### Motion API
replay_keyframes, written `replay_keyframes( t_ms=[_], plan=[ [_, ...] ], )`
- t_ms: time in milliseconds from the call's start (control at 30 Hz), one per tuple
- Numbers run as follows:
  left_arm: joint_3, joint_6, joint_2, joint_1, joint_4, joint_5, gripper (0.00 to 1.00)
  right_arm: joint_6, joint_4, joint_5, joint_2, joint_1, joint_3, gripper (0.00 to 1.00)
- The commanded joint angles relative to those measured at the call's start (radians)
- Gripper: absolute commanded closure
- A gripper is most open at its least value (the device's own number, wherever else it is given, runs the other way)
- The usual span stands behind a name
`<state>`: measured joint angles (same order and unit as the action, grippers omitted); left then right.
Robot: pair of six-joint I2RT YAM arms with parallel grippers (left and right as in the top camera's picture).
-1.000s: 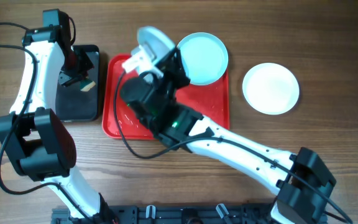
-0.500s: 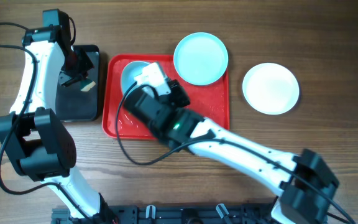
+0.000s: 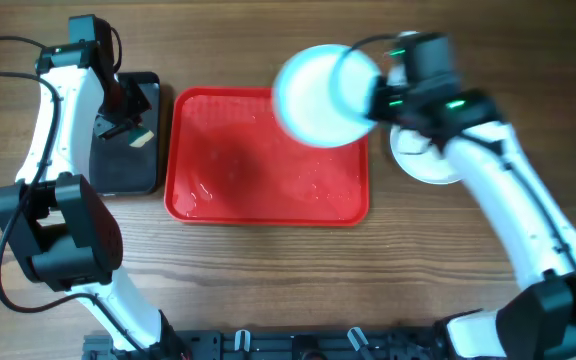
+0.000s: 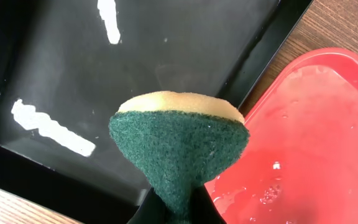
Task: Clean dirty plates on tray and stack at the side
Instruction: 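Carry the plate right and set it onto the white plate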
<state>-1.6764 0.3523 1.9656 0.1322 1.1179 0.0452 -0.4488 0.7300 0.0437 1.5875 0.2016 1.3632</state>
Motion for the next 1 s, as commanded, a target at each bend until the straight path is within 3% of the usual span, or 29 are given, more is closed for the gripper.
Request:
replay_keyframes(
  t_ms=[0,233,600,700,867,967],
  plan=[
    [-0.003,-0.016,0.011,0.001,-0.002,-0.011,0.96,-0.021,0.055,0.109,-0.014,-0.193,0.002,0.96],
    [-0.003,-0.016,0.012,0.001,-0.002,-0.011,0.96,0.004,0.094,0.093,0.038,-0.456,-0.057,0.96],
    [-0.003,-0.016,0.011,0.001,-0.002,-0.011,0.96,-0.022,-0.055,0.014,0.078,-0.497,-0.288,0.94],
    [-0.003,-0.016,0.012,0.001,-0.002,-0.011,0.96,-0.022,-0.097,0.017,0.08,-0.496,-0.299,0.59],
    [-0.003,-0.006,0.011,0.001,-0.002,-0.011,0.96,0.032,-0.141,0.118,0.08,-0.483,-0.273,0.49],
    [-0.003,-0.005,0.012,0.001,-0.003,-0.011,0.96,0.058,-0.129,0.134,0.08,-0.438,-0.217,0.49]
  ],
)
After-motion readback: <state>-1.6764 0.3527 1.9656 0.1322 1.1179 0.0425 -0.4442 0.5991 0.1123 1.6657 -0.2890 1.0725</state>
